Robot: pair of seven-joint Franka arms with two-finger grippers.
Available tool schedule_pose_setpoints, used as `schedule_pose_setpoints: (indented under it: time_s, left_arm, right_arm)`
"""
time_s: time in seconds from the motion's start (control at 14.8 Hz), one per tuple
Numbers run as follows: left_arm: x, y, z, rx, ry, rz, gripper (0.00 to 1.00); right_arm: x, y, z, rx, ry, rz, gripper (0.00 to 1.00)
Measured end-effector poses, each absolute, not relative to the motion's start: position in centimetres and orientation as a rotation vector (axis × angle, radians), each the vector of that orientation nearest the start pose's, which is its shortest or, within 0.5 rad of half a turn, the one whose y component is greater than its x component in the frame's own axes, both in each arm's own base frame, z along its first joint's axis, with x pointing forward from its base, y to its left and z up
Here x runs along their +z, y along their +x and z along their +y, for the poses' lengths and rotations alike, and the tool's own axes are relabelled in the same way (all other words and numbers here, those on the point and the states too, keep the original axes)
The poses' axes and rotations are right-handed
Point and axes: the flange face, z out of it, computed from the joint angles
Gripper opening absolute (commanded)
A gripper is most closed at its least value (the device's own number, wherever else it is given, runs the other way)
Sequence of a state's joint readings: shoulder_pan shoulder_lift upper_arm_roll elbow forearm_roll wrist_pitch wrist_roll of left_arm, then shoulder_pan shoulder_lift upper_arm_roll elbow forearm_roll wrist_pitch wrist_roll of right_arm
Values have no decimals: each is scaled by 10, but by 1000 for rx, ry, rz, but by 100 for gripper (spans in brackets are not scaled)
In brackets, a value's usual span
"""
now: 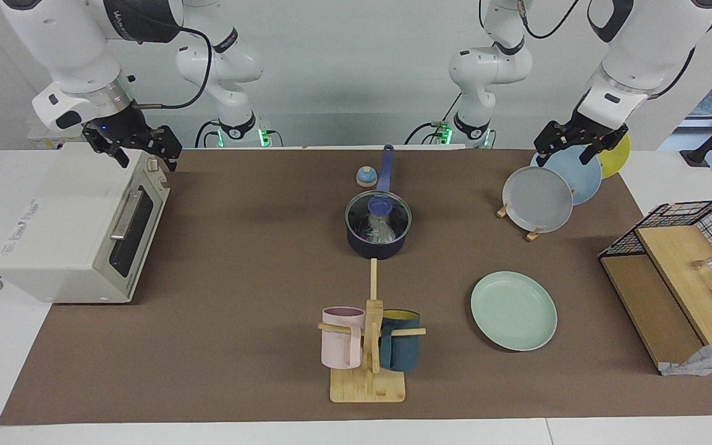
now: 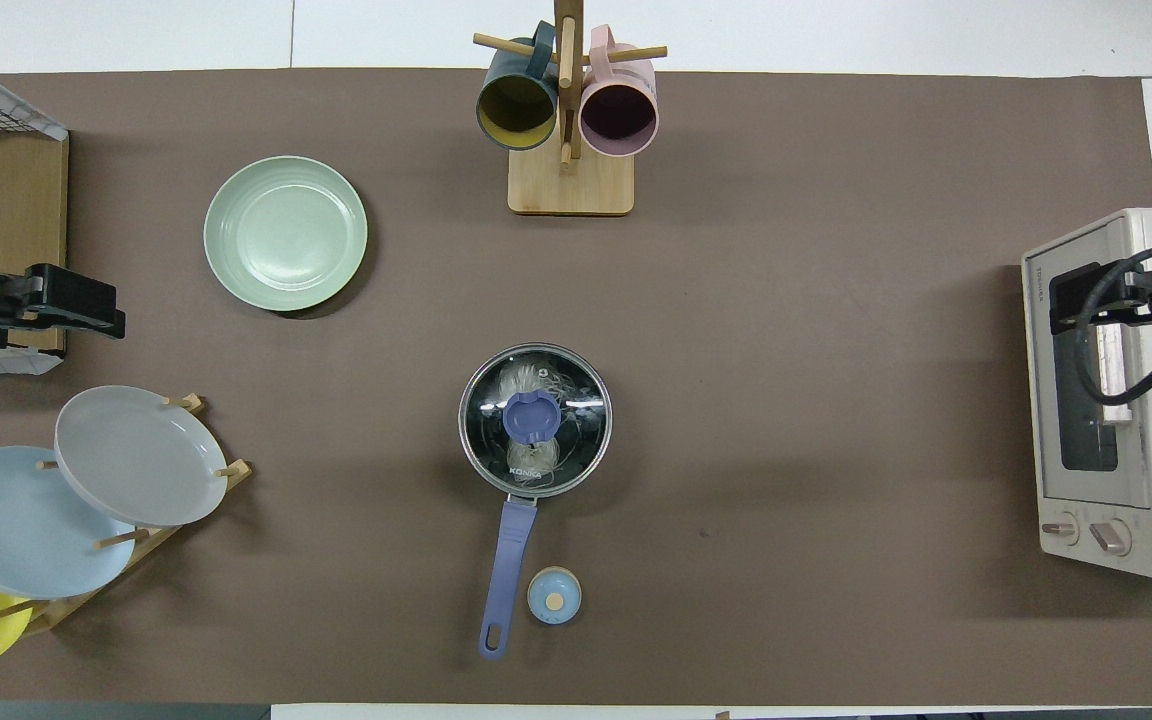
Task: Transfer vermicelli from plate to pot
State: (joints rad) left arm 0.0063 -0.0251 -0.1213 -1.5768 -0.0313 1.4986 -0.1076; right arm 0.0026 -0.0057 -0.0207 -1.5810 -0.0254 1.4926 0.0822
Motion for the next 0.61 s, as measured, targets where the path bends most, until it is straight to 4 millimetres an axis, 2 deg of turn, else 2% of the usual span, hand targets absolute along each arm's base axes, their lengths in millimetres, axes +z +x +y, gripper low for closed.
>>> schedule_pose_setpoints:
  time_s: [0.61]
  left_arm:
    - [629,535,-68,88,-3162,18,100]
  right_arm:
    - [622,540,-6,111,-3164,140,100]
